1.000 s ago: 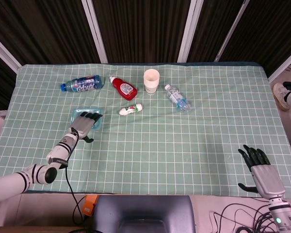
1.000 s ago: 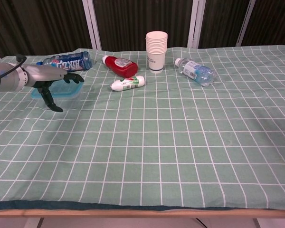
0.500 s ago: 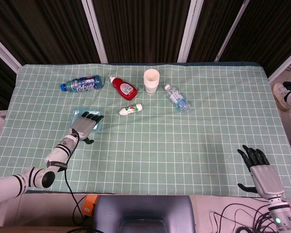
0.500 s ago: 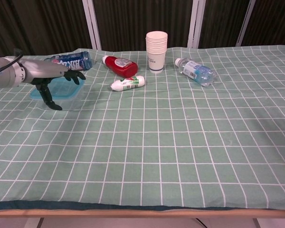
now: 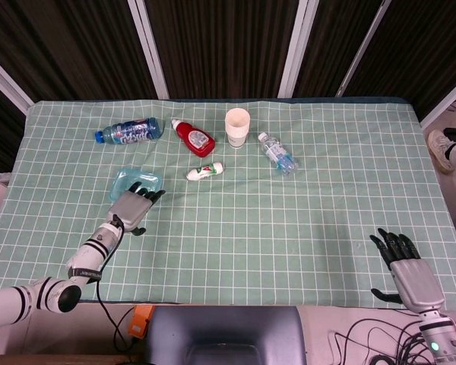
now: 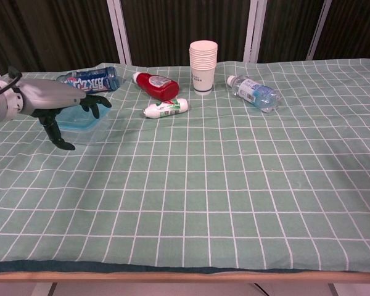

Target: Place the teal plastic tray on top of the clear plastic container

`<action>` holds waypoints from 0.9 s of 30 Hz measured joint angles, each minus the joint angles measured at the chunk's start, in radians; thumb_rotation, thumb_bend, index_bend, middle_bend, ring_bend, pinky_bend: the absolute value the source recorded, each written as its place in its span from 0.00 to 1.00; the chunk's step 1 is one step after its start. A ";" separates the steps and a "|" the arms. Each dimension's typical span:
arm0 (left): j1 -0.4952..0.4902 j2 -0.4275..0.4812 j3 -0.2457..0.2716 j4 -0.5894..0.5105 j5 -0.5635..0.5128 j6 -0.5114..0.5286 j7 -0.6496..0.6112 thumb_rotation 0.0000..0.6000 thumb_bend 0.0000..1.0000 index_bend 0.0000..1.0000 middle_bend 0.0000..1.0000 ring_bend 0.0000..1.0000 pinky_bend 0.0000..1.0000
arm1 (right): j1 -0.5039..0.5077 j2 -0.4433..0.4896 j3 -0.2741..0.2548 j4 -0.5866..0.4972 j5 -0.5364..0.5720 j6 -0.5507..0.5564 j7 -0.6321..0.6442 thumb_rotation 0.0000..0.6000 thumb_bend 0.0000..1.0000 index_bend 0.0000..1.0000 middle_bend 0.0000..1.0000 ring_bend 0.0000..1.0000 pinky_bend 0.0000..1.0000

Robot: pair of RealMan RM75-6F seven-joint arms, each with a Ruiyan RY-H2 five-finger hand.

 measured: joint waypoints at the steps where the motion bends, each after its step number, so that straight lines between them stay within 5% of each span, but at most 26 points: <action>1: 0.001 0.002 -0.001 -0.003 0.001 0.004 0.002 1.00 0.21 0.00 0.19 0.16 0.10 | 0.000 0.000 0.000 0.000 0.000 0.000 0.000 1.00 0.07 0.00 0.00 0.00 0.00; 27: 0.036 0.013 0.005 -0.013 0.005 -0.015 0.015 1.00 0.21 0.00 0.19 0.17 0.10 | 0.003 -0.002 0.002 -0.001 0.009 -0.005 -0.007 1.00 0.07 0.00 0.00 0.00 0.00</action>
